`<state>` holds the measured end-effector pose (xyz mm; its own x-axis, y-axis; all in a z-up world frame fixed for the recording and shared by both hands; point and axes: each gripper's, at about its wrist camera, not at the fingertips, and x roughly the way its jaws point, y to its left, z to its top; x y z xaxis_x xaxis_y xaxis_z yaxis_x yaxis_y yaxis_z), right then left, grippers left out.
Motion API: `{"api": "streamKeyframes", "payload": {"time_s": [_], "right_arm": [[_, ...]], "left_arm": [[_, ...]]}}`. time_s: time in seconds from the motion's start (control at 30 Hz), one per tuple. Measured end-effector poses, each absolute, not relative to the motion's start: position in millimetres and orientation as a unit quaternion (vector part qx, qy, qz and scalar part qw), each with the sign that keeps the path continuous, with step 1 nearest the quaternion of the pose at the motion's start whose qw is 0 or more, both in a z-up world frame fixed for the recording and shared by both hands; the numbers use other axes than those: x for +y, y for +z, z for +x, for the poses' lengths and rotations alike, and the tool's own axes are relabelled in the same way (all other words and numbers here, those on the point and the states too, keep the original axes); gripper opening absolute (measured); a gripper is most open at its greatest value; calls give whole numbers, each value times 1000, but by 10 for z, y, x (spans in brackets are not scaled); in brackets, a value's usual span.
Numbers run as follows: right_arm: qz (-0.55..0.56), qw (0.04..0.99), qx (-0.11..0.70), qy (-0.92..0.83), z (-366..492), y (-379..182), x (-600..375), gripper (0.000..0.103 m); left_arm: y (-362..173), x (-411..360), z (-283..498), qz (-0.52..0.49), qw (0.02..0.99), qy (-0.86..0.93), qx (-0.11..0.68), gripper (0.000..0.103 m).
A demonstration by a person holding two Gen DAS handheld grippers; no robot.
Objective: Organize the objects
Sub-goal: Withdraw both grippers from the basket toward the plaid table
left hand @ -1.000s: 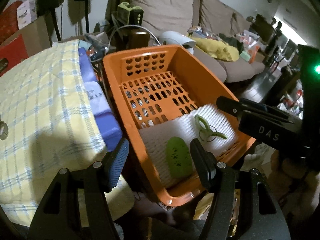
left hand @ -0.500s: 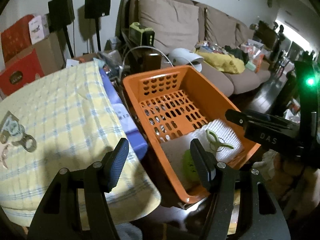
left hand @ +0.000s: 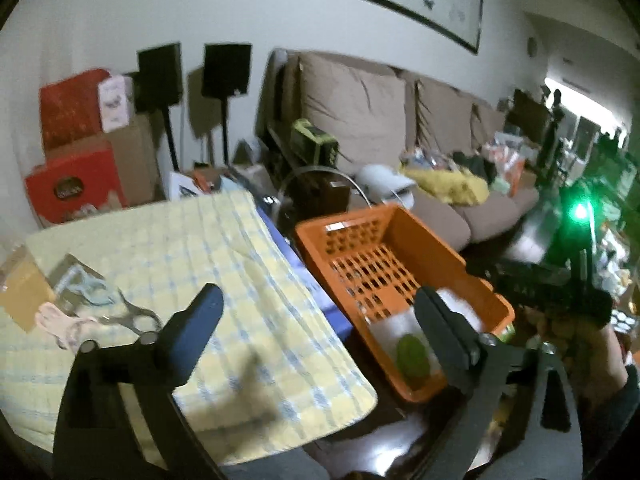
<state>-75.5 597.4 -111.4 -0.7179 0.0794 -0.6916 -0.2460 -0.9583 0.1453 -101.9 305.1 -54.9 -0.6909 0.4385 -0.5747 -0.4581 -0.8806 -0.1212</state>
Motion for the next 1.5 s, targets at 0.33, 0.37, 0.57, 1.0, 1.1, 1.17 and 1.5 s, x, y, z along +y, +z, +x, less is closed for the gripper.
{"api": "streamKeyframes", "payload": {"time_s": [0.33, 0.37, 0.57, 1.0, 1.1, 1.17, 1.5], "right_arm": [[-315, 120, 53, 940, -668, -897, 5808, 102], [-302, 116, 48, 945, -645, -867, 5786, 102], [-231, 133, 25, 964, -468, -602, 5696, 102], [-120, 121, -36, 985, -84, -28, 5293, 102], [-83, 120, -56, 988, -22, -10, 5182, 102], [-70, 129, -73, 987, -18, -28, 5126, 102], [-84, 81, -16, 993, -132, -169, 5020, 102]], "left_arm": [[-461, 2519, -1193, -297, 216, 927, -74, 103], [-466, 2461, -1205, -299, 210, 927, -80, 103], [-413, 2119, -1178, -279, 181, 939, -89, 103], [-441, 1432, -1100, -252, 125, 955, -91, 103], [-447, 1310, -1121, -258, 109, 956, -87, 102], [-445, 1219, -1092, -251, 102, 959, -89, 102], [-478, 711, -995, -242, 62, 965, -82, 102]]}}
